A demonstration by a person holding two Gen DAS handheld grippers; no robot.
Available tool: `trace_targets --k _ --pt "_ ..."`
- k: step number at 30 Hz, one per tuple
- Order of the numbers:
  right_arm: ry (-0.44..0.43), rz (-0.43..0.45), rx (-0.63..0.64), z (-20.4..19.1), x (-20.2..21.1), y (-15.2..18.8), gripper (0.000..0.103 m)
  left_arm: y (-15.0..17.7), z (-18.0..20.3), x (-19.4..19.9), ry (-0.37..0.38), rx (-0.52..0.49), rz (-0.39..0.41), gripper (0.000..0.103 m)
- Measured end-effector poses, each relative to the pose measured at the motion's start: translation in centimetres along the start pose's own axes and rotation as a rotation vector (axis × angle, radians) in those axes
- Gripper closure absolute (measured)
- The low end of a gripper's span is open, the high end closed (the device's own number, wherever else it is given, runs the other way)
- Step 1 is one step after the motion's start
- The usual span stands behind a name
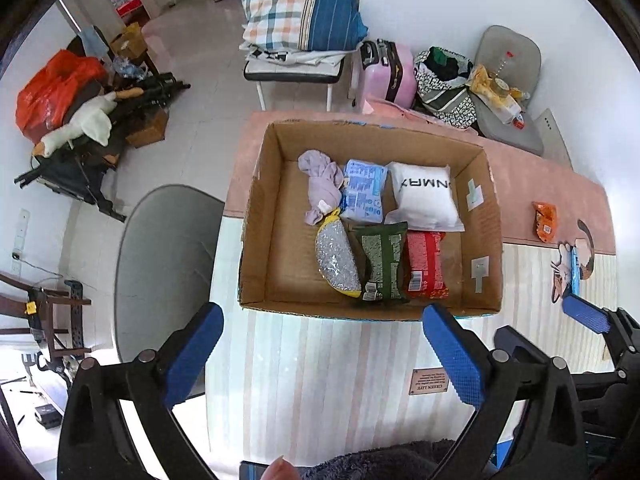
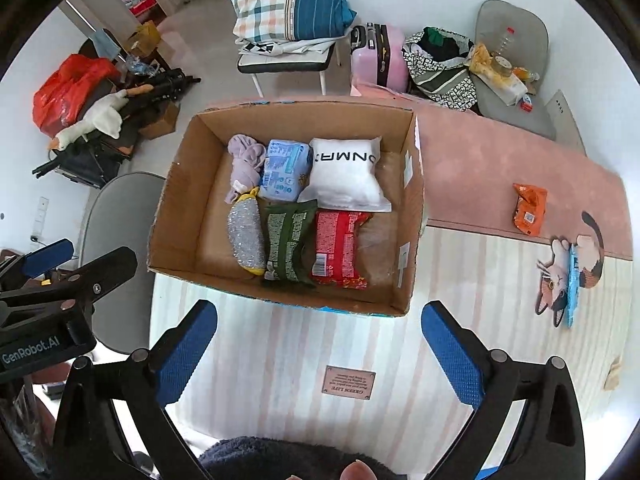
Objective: Organize soft objects
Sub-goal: 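Grasp the orange snack bag with the left tool while the right tool grasps the blue Nestle stick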
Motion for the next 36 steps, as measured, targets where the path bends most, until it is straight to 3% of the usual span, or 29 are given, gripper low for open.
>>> trace_targets --k 4,8,14,21,26,31,36 --pt "-0.069 0.016 -0.03 1.2 0.7 0.2 0.0 -0.7 2.3 1.8 -0.04 -0.041 0.048 0.001" --pt "-0.116 0.05 -0.112 5.1 1.7 0.4 0.0 -2.3 6.8 2.7 -0.084 -0.128 0.105 0.001" --pt "-0.031 0.076 -0.273 15.6 2.9 1.0 0.0 -5.6 17.2 0.2 -0.066 -0.272 0.093 0.001" --pt "0.106 0.047 -0.474 30.8 2.1 2.7 0.0 -8.5 30.7 -5.1 -0.031 -0.419 0.0 0.001" --pt "0.145 -0.003 -0.569 40.2 -0.3 3.5 0.0 -10.3 38.8 -10.3 -0.002 -0.473 -0.095 0.001" --pt "0.128 -0.073 -0.625 46.4 -4.1 3.5 0.0 -11.4 45.0 -16.4 0.049 -0.505 -0.223 0.001" --pt "0.094 -0.133 -0.659 50.5 -8.6 3.1 0.0 -11.6 47.9 -22.4 0.029 -0.499 -0.323 0.001"
Point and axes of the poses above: each gripper's, at about its wrist camera, not at the fingertips, and x roughly against the way its jaws point, z to its right, y to its underside, the point moved 2 cm from there along -x, roughly the way its jaws point, and after that the axes turned 4 degrees about -z, right-handed, at the moved point
